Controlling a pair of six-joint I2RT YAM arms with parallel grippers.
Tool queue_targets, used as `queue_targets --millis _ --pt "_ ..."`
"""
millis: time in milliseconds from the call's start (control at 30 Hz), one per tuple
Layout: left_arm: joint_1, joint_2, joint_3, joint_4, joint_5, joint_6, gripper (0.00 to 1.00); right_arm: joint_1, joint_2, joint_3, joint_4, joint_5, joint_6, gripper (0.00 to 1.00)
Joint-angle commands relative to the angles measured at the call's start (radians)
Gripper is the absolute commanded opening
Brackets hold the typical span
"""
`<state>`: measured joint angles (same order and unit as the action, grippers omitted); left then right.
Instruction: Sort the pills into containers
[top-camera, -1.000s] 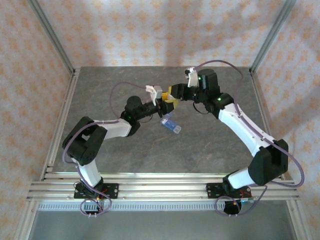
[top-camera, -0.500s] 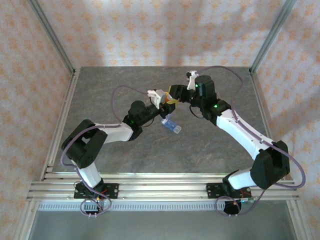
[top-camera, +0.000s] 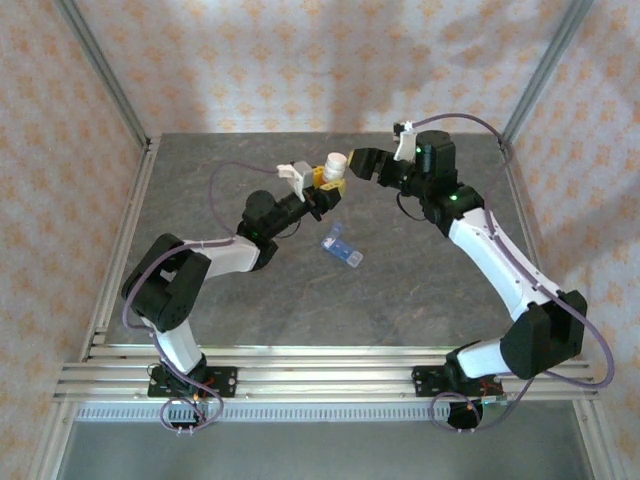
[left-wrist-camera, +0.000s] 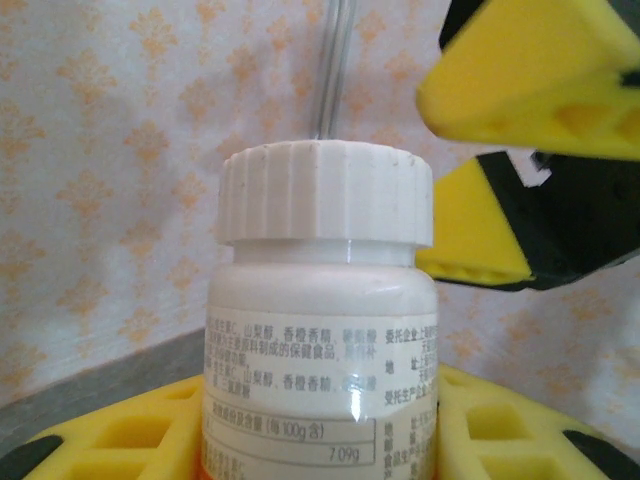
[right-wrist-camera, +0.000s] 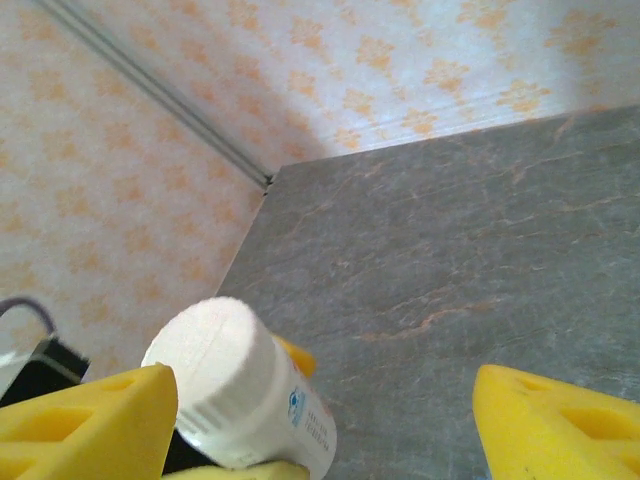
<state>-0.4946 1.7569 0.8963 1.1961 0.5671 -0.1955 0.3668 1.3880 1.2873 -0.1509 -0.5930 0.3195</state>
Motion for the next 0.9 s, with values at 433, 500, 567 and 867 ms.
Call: queue_targets --millis 433,500,567,867 --pt "0.034 0.078 0.151 0.078 0.391 -0.321 0.00 -0.022 0.090 0.213 -0.152 -0.276 -0.194 0.75" --pt "0.034 0.078 0.154 0.077 0.398 -0.325 0.00 -0.022 0.101 0.216 -0.159 -0.270 -0.198 0.75" --pt "0.033 0.078 0.159 0.078 0.399 -0.329 0.00 -0.022 0.109 0.216 -0.168 -0.269 -0.200 0.73" --pt "0.034 0.078 0.171 0.077 0.409 -0.334 0.00 -0.022 0.118 0.195 -0.161 -0.258 -0.195 0.62"
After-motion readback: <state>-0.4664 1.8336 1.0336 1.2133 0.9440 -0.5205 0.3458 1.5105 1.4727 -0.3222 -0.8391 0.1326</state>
